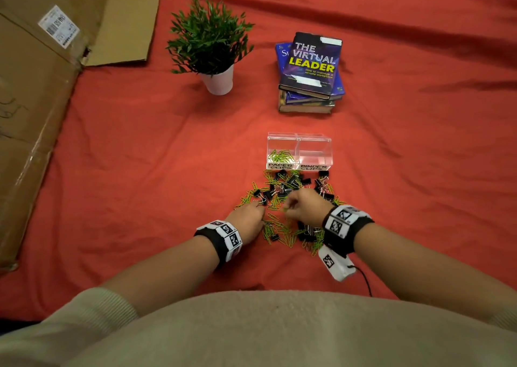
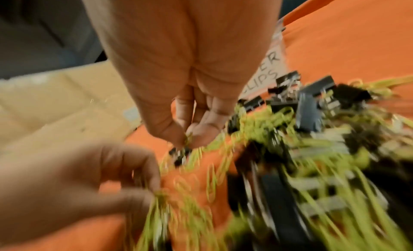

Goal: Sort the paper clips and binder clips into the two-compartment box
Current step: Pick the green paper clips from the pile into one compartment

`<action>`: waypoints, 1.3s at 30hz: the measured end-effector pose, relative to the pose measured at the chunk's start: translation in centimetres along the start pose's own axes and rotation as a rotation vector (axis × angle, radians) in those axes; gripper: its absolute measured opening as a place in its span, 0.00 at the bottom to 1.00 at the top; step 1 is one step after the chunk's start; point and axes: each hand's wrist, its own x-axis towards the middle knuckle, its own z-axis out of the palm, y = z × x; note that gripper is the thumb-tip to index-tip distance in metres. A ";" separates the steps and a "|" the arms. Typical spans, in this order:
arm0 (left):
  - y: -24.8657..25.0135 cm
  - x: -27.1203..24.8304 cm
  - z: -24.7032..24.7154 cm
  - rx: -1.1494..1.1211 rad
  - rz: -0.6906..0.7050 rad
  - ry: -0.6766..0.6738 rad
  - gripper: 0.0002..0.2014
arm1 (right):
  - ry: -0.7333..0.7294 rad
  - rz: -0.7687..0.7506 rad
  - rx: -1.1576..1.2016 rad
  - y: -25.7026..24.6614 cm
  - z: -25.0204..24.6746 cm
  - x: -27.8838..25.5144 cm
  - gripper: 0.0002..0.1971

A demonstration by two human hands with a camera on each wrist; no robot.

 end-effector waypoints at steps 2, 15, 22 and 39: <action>-0.1 0.1 -0.1 -0.039 -0.011 -0.022 0.10 | 0.018 0.021 0.119 -0.4 -2.3 0.4 0.01; 0.2 0.0 -2.7 -0.422 -0.113 0.097 0.03 | 0.383 0.048 -0.051 -2.8 -7.5 8.1 0.08; 1.0 3.6 -8.1 -0.466 -0.137 0.204 0.03 | 0.400 -0.047 -0.109 -1.2 -5.8 5.2 0.11; 1.2 5.4 -7.4 -0.176 -0.015 0.302 0.10 | 0.012 -0.231 -0.591 1.5 3.5 -2.5 0.40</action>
